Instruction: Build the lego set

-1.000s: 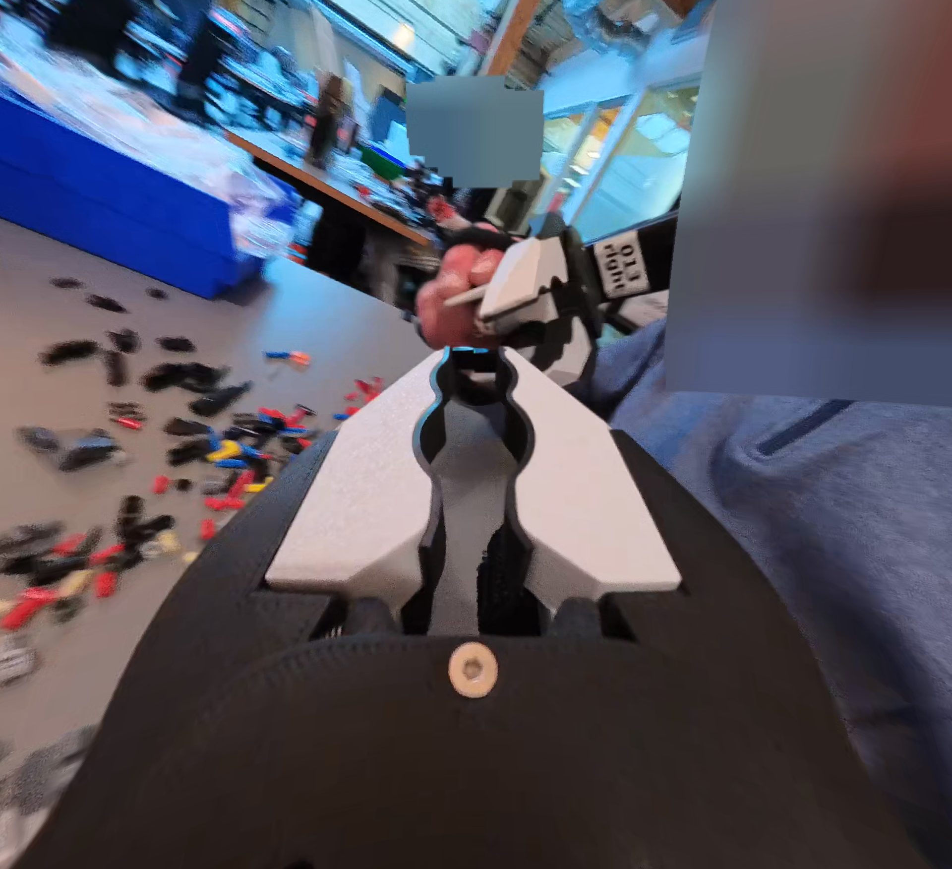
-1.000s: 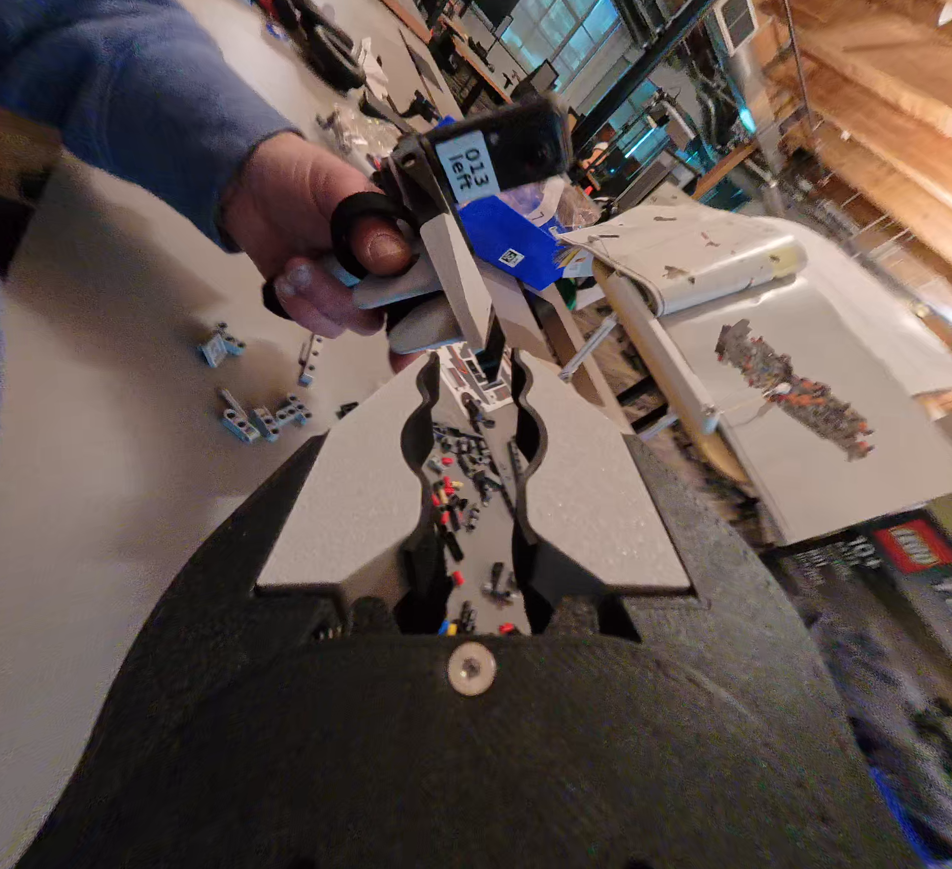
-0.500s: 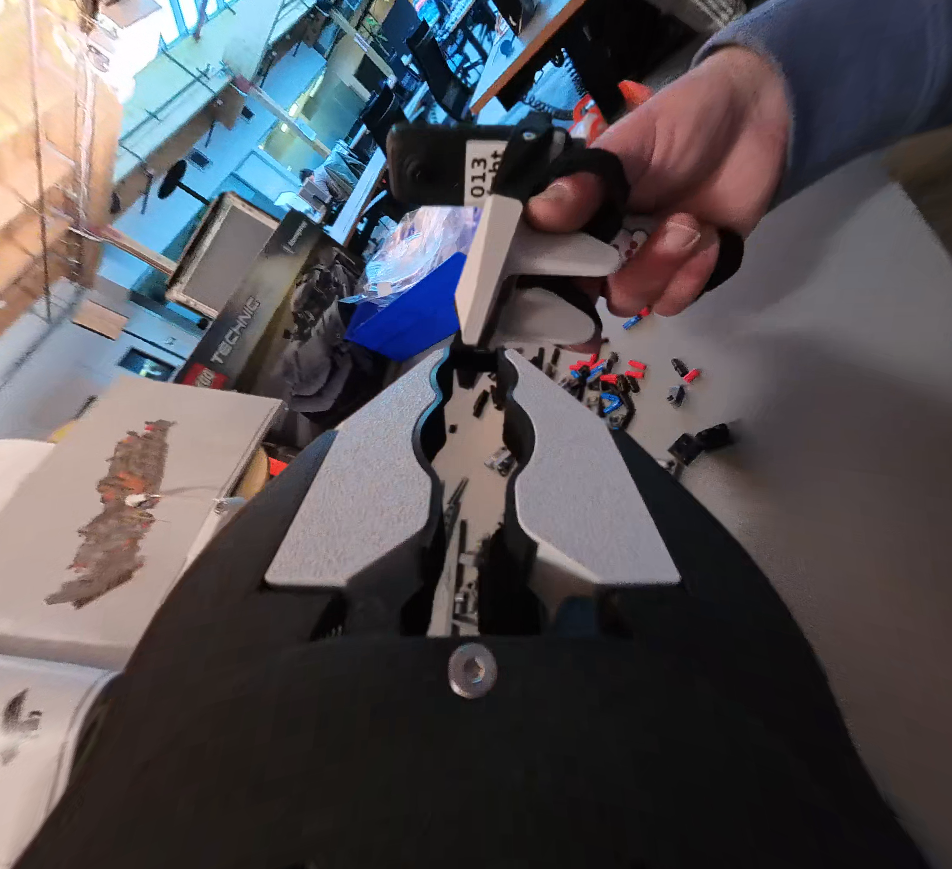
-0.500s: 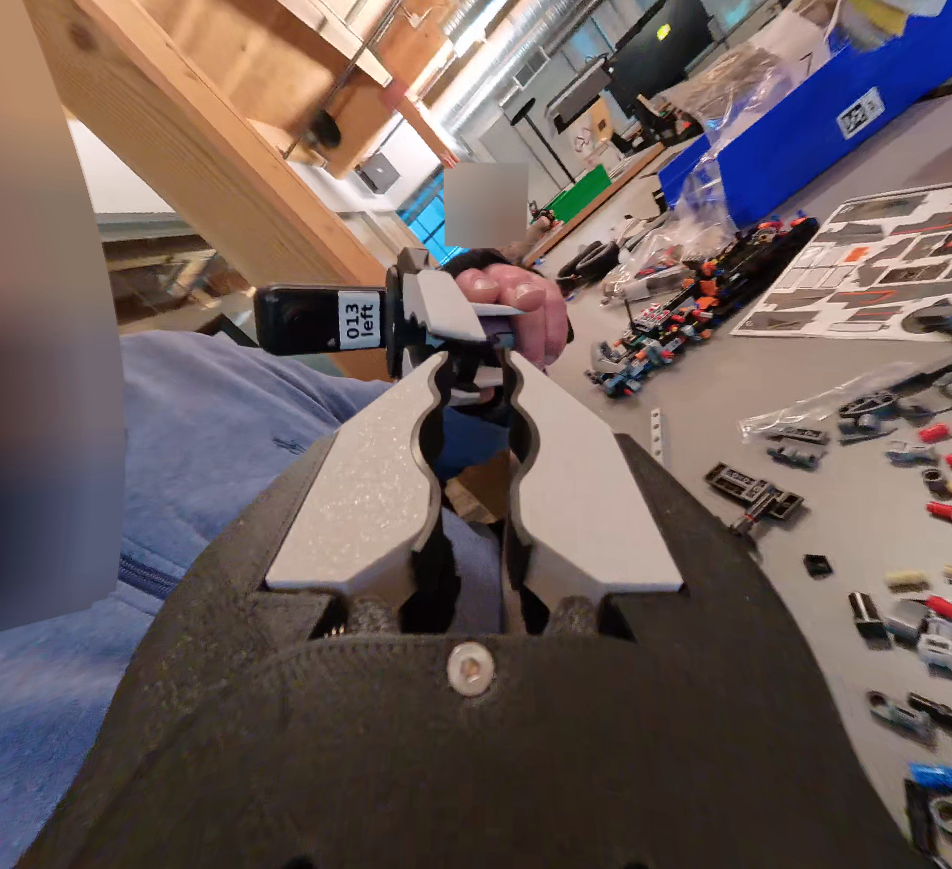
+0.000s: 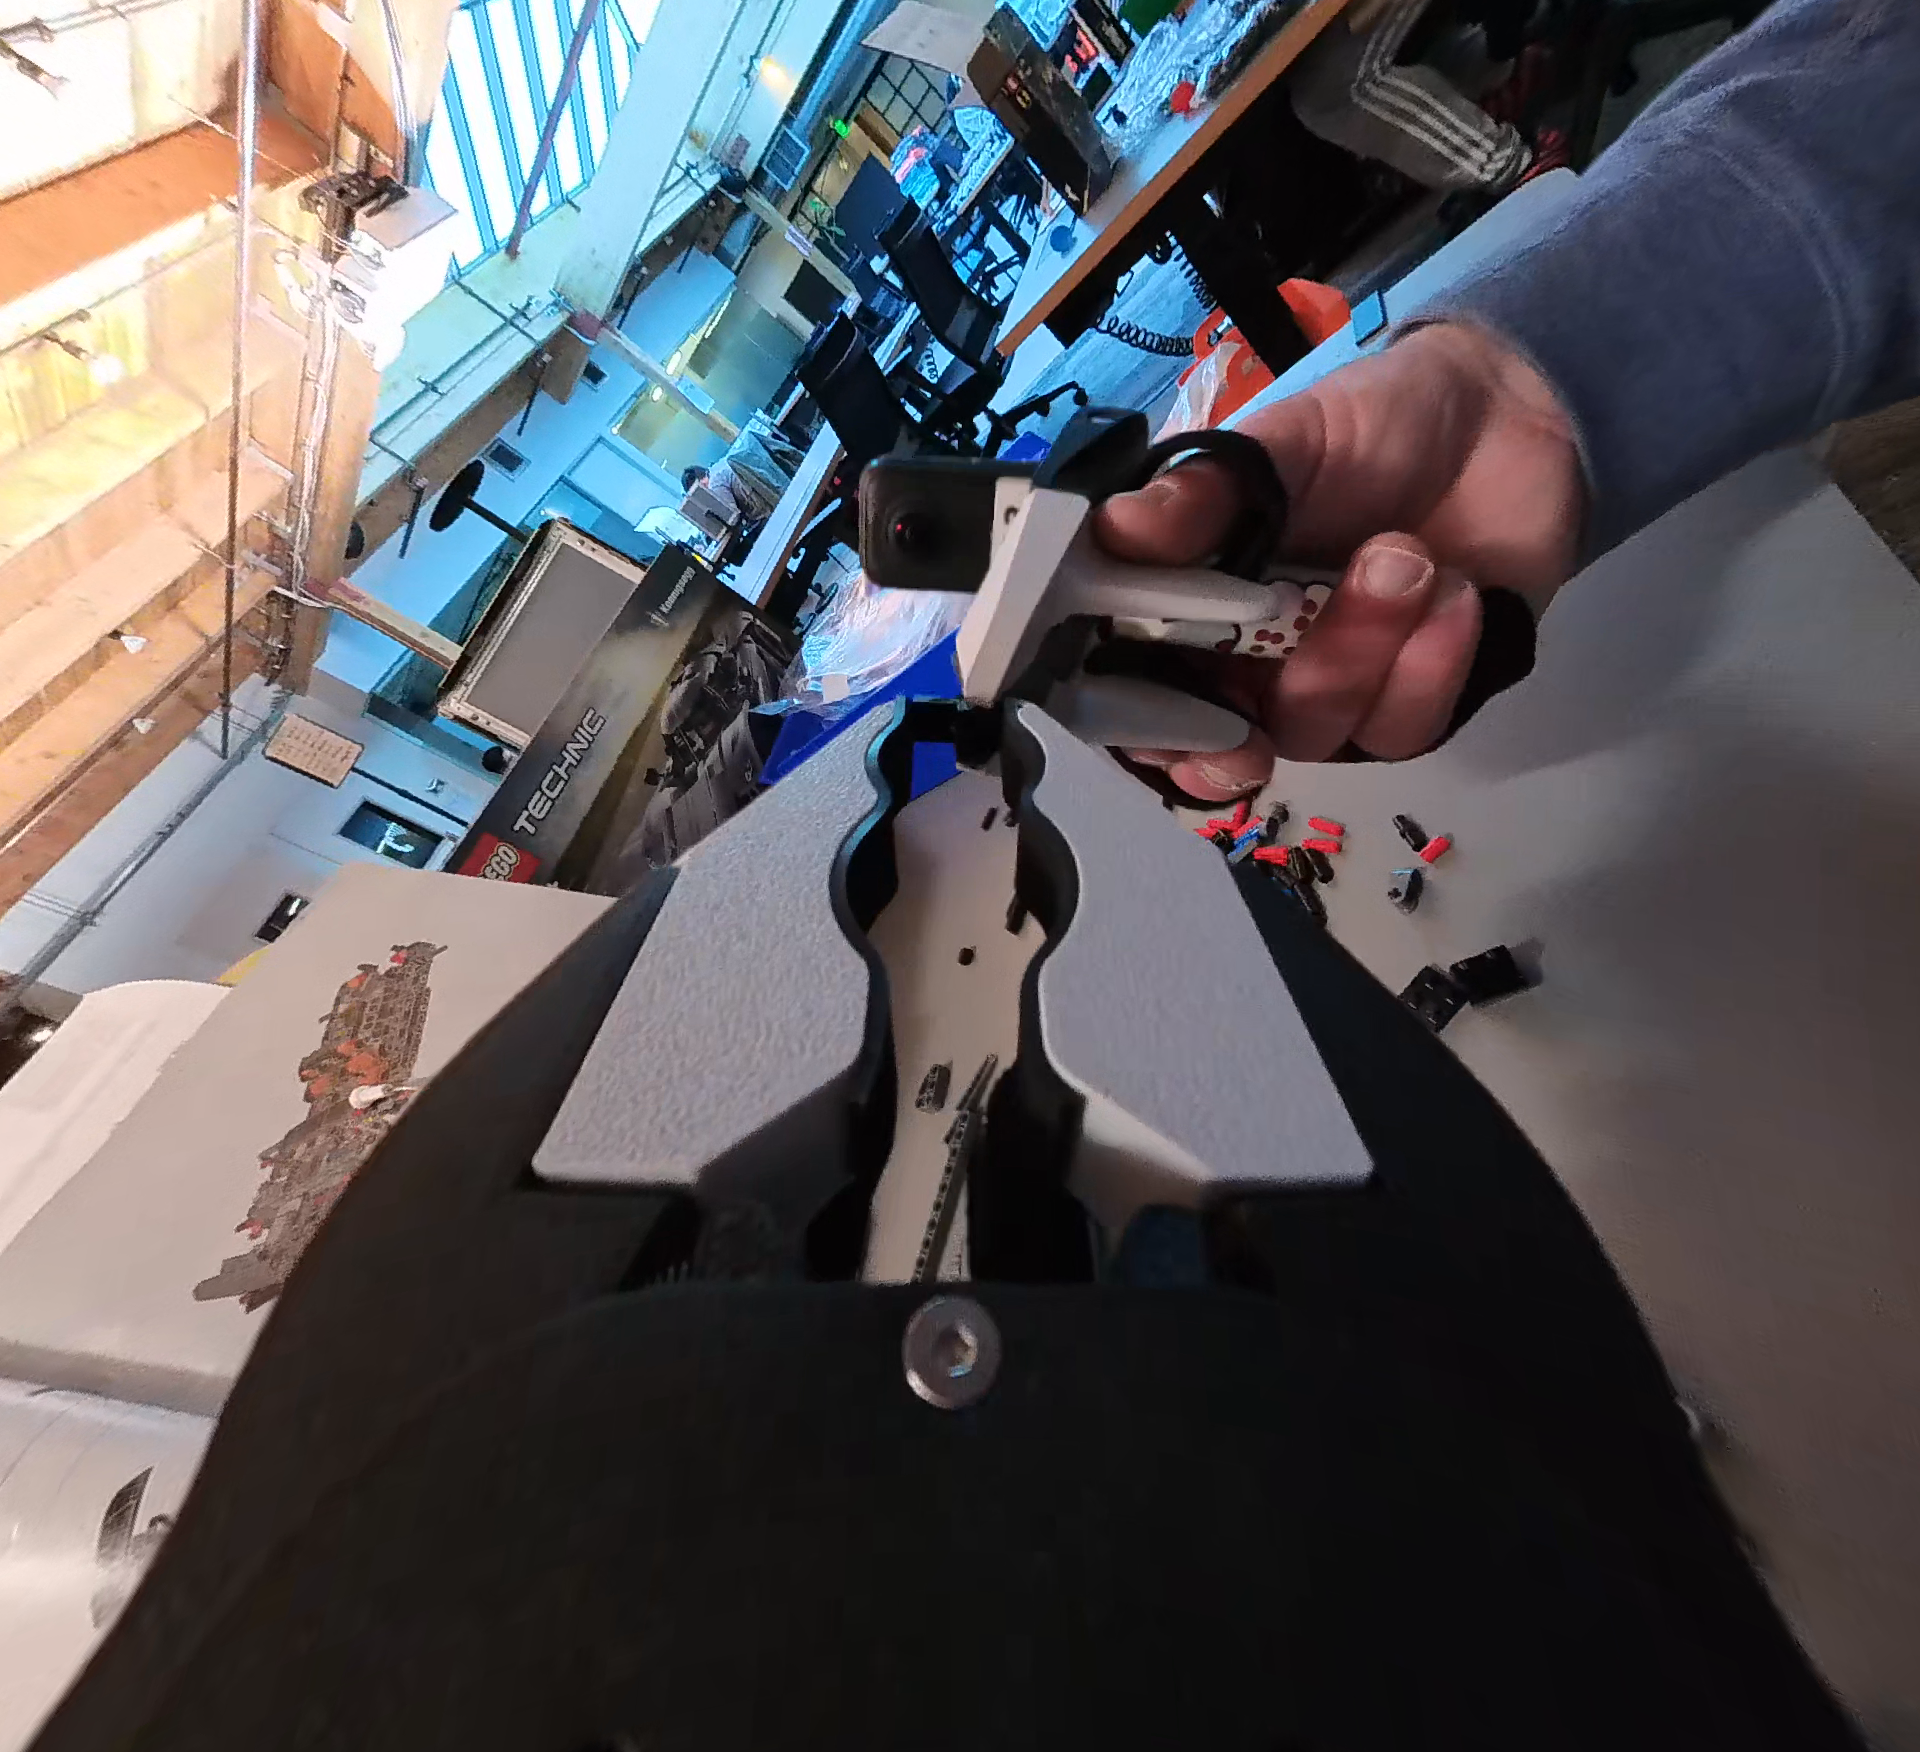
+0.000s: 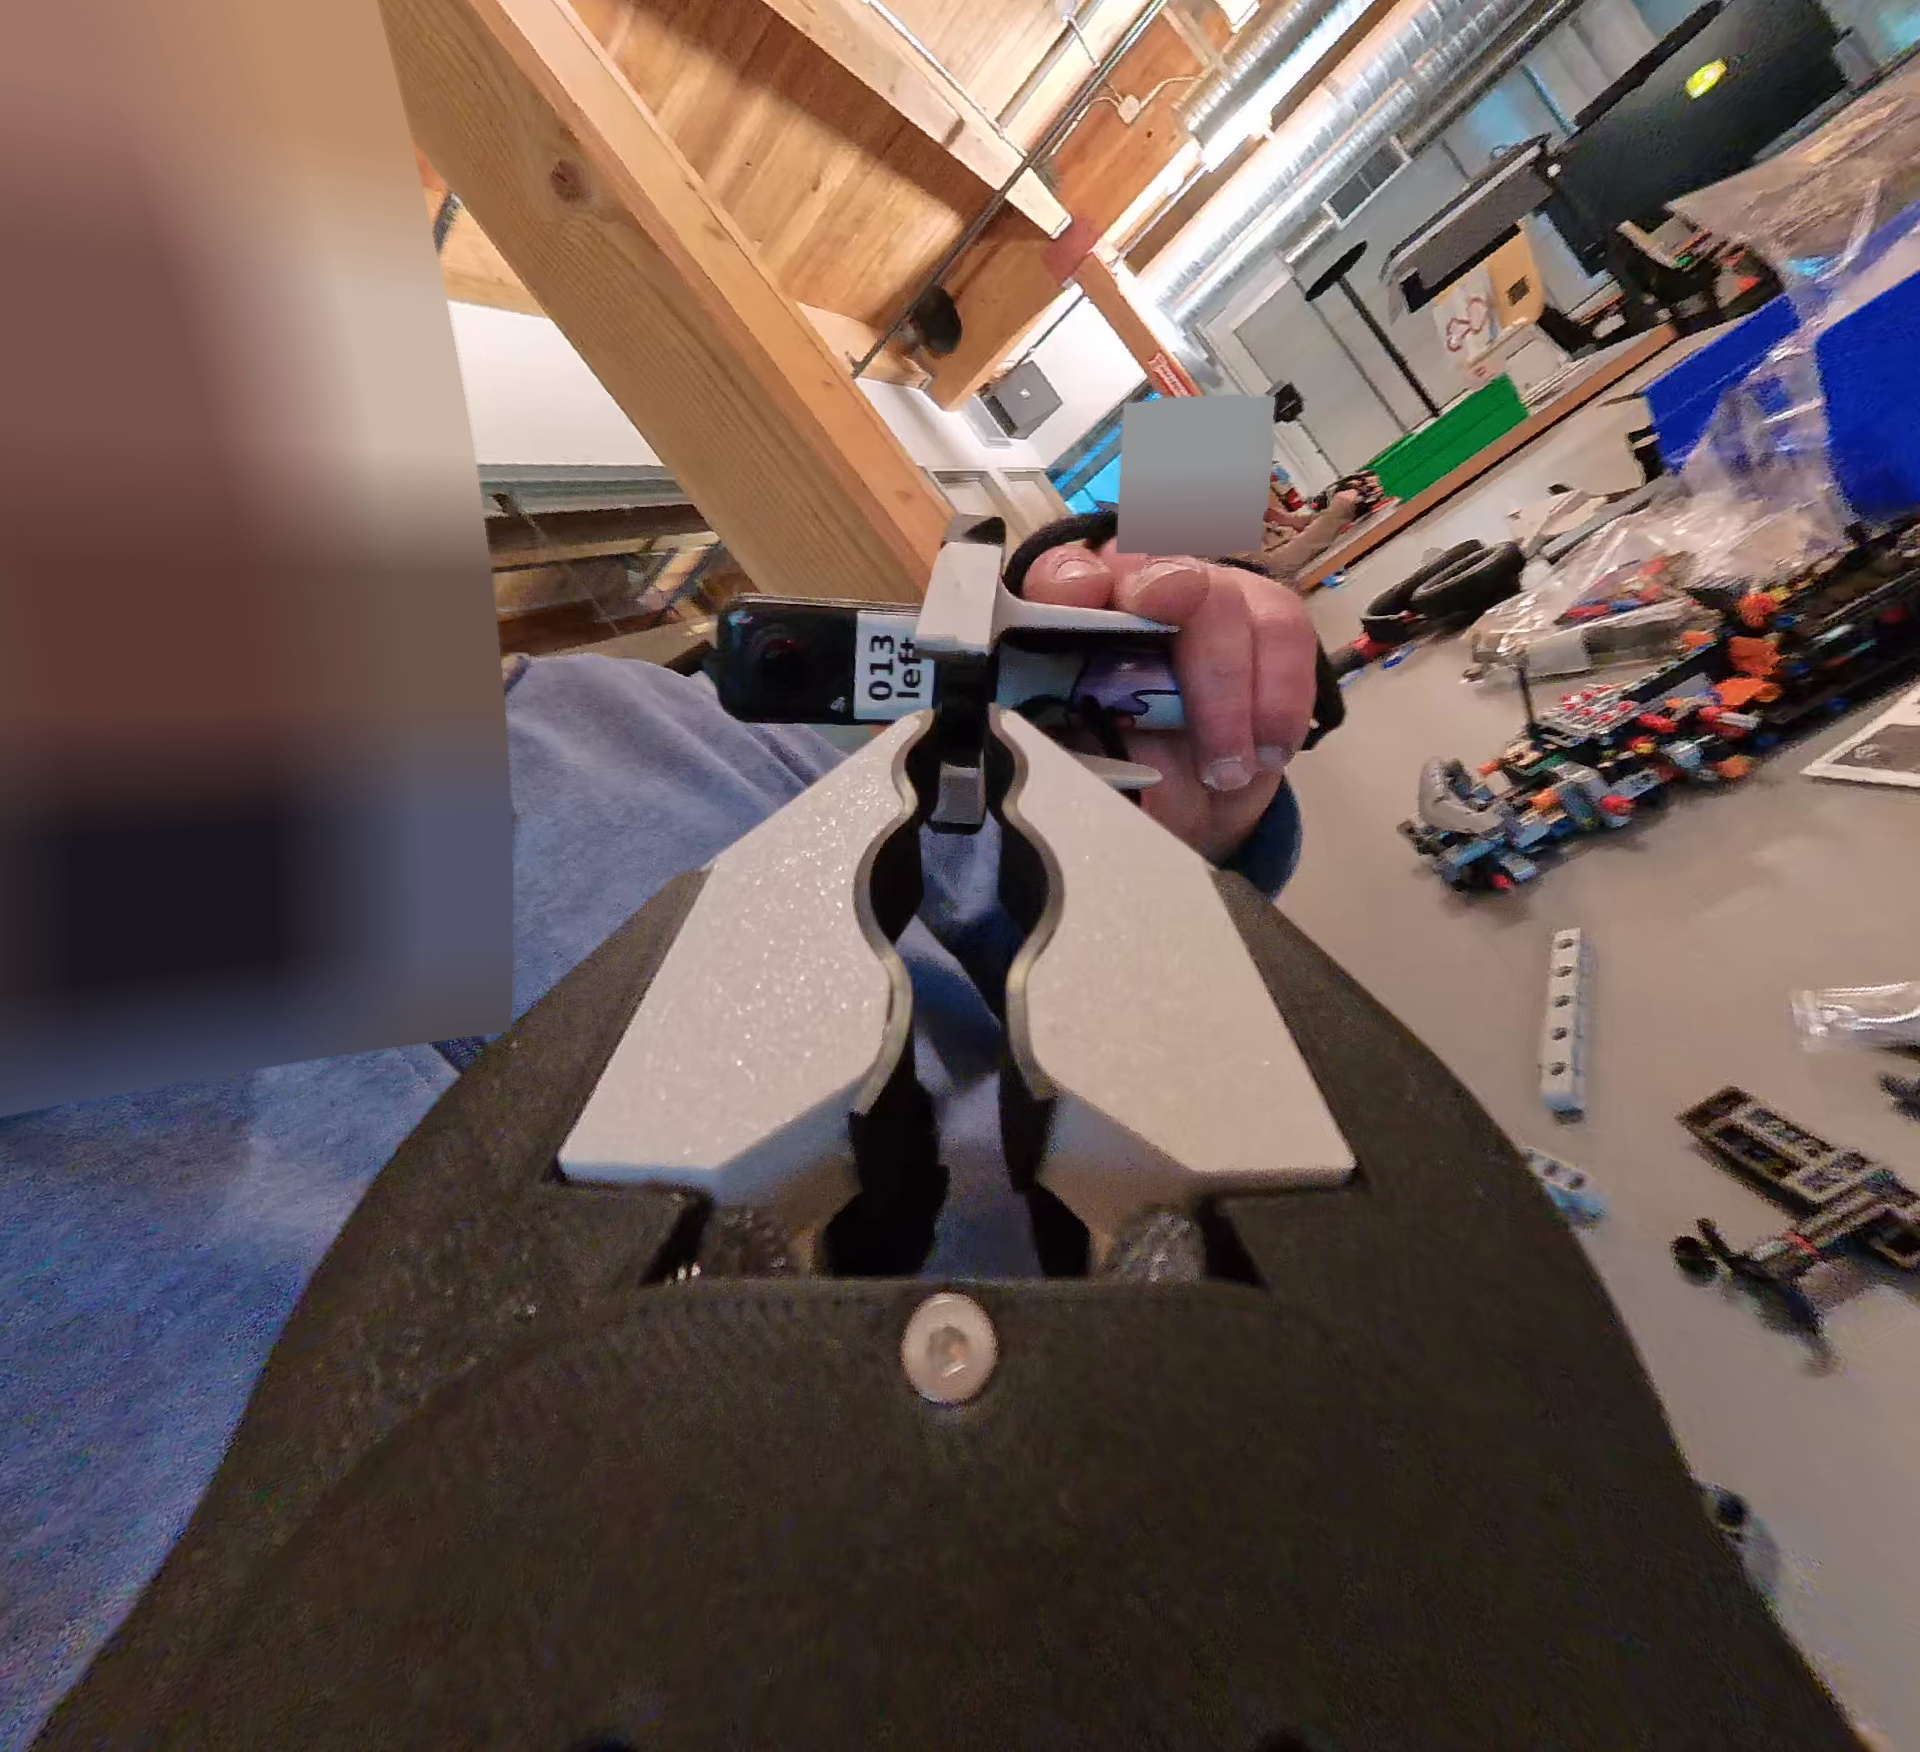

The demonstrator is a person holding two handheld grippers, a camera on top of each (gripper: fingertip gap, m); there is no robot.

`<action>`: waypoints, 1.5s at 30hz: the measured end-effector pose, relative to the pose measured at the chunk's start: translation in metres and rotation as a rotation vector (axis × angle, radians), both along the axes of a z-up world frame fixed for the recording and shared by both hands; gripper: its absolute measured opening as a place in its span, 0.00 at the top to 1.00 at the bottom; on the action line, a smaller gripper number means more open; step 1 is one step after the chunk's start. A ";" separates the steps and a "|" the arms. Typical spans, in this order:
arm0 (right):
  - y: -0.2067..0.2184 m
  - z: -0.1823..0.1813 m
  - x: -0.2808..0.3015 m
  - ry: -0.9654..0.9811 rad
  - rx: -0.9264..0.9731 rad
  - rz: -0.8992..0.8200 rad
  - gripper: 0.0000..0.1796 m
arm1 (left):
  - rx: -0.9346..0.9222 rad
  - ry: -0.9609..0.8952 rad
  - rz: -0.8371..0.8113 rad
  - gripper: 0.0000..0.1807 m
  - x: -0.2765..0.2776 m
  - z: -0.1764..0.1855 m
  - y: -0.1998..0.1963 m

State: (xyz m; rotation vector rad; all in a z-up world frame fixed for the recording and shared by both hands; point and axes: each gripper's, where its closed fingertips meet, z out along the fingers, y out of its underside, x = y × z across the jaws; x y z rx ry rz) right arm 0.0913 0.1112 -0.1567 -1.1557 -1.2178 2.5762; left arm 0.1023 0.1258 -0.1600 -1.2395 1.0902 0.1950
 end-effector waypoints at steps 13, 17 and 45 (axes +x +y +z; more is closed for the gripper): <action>0.042 -0.075 0.000 -0.165 0.661 -0.467 0.97 | -0.778 -0.035 0.231 0.81 -0.084 -0.137 0.009; 0.043 -0.084 -0.001 -0.181 0.710 -0.489 0.97 | -0.917 0.045 0.332 0.79 -0.098 -0.178 0.011; 0.050 -0.117 -0.028 -0.305 1.279 -0.687 0.97 | -0.859 -0.565 0.351 0.92 -0.064 -0.122 0.040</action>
